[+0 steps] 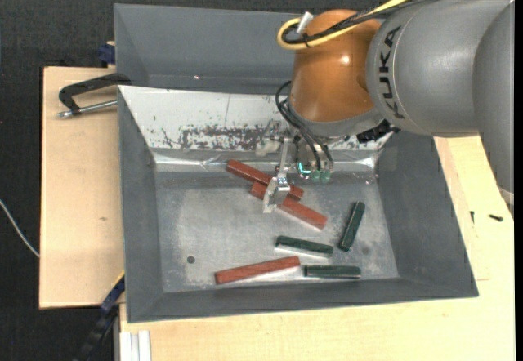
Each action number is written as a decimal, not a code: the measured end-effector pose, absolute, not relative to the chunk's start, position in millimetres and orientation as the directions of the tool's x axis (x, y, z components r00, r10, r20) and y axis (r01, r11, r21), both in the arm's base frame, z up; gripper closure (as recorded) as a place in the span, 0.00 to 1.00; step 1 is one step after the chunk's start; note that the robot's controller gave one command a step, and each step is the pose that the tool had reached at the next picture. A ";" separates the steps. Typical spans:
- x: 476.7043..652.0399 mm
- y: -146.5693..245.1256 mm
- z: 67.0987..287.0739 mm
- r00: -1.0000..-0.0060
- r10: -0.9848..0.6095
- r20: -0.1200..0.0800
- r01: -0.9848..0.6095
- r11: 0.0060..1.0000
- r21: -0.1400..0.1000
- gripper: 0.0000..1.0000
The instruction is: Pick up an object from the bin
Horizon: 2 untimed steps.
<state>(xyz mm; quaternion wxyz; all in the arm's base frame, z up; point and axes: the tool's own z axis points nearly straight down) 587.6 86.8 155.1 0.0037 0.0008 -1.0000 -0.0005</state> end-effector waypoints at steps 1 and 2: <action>589.5 86.4 160.1 -1.000 0.000 -0.001 0.000 1.000 0.002 0.00; 599.6 66.3 79.2 -0.996 0.092 -0.005 0.092 0.996 0.005 1.00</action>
Offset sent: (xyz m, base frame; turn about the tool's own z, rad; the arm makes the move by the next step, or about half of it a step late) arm 0.0075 -0.0226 -0.0847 0.0949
